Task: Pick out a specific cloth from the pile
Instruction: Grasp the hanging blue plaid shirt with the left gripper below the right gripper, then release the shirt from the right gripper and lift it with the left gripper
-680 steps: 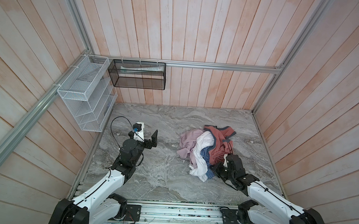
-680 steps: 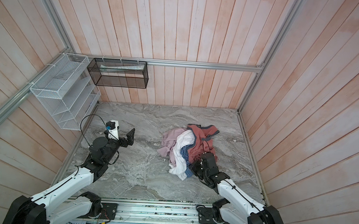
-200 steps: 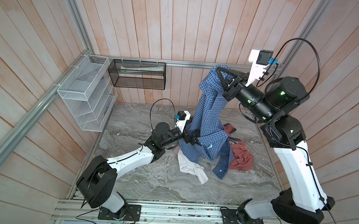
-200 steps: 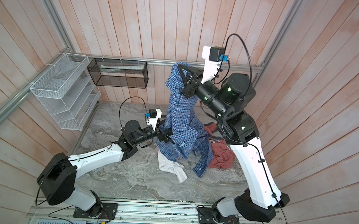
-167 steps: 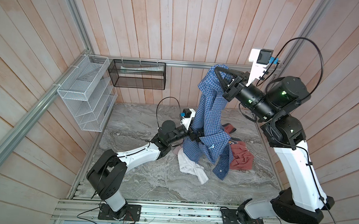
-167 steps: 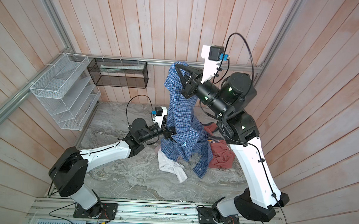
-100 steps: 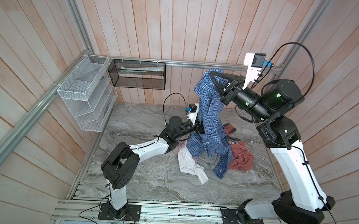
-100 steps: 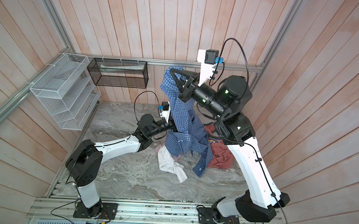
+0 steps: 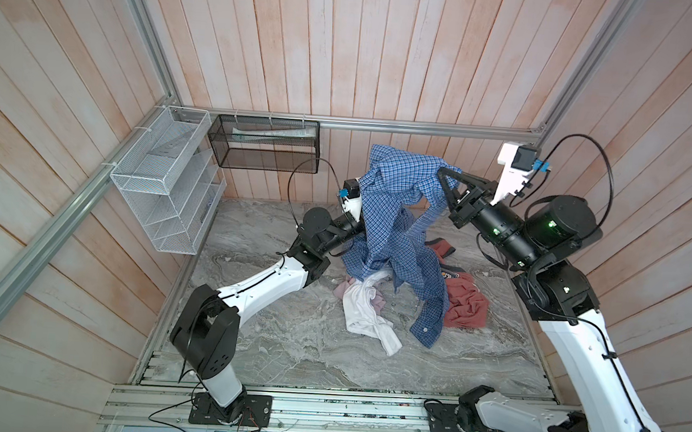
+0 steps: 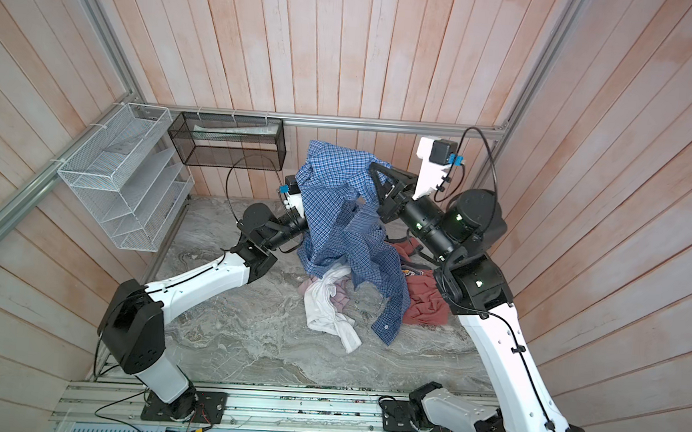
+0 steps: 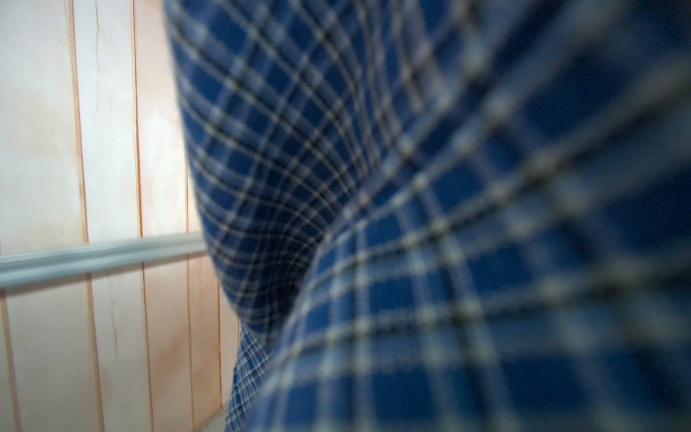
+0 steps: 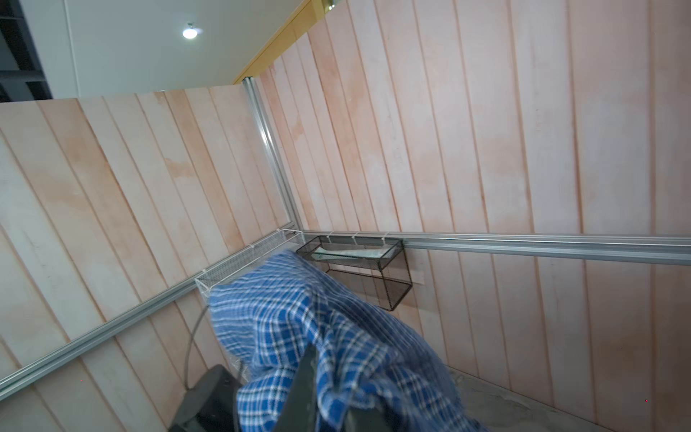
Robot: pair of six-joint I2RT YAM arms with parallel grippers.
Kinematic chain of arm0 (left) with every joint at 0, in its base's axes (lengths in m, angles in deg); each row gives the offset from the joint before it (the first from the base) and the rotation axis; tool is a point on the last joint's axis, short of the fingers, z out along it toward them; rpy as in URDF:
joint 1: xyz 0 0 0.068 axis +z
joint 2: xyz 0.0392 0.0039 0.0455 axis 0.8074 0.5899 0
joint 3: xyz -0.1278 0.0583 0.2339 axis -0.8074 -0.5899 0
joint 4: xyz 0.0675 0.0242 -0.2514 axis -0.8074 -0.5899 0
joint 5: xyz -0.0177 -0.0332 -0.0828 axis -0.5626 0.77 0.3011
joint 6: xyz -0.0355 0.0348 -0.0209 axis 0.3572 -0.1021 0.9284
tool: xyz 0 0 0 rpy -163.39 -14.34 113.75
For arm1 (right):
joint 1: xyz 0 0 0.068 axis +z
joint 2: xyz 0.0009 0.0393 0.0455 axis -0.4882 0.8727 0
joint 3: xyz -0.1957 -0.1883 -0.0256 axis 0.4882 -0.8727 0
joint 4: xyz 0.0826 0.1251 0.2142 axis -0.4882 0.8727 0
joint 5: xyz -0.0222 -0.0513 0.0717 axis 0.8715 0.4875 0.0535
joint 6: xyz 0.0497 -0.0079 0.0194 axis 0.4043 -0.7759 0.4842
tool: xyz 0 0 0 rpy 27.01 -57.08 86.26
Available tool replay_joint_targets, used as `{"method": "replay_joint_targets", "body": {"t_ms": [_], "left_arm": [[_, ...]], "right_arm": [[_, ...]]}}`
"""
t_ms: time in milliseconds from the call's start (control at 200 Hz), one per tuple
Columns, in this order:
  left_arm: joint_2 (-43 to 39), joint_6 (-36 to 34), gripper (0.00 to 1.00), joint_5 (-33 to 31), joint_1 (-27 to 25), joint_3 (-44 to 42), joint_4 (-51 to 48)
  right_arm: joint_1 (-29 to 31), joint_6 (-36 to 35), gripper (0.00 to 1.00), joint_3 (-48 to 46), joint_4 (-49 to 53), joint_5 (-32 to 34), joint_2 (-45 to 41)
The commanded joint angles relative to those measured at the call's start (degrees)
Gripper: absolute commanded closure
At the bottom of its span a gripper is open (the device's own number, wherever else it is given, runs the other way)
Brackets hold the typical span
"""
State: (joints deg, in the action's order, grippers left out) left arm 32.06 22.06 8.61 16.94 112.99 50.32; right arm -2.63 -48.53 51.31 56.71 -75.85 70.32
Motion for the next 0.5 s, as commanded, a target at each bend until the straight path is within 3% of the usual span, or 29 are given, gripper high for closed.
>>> {"method": "replay_joint_targets", "body": {"t_ms": [0, 125, 210, 280, 490], "left_arm": [[-3.74, -4.96, 1.00, -1.12, -0.05, 5.12, -2.22], [-5.38, -8.00, 1.00, -1.32, 0.43, 8.31, -5.07], [-6.57, -9.73, 1.00, -1.71, 0.52, 10.32, -7.94], [-7.55, -11.31, 1.00, -2.25, 0.52, 11.42, -9.69], [-9.83, -19.33, 1.00, -6.14, 0.52, 16.97, -18.22]], "right_arm": [[-2.59, 1.20, 0.82, -4.14, -2.34, 0.45, -1.17], [-4.45, 0.64, 0.59, -7.13, -1.80, -1.84, -1.22], [-5.49, -0.72, 0.38, -9.21, -1.45, -3.25, -0.71], [-6.33, -1.93, 0.03, -11.05, -0.94, -4.18, -0.04], [-7.13, -5.17, 0.02, -16.47, -2.03, -7.05, 0.68]]}}
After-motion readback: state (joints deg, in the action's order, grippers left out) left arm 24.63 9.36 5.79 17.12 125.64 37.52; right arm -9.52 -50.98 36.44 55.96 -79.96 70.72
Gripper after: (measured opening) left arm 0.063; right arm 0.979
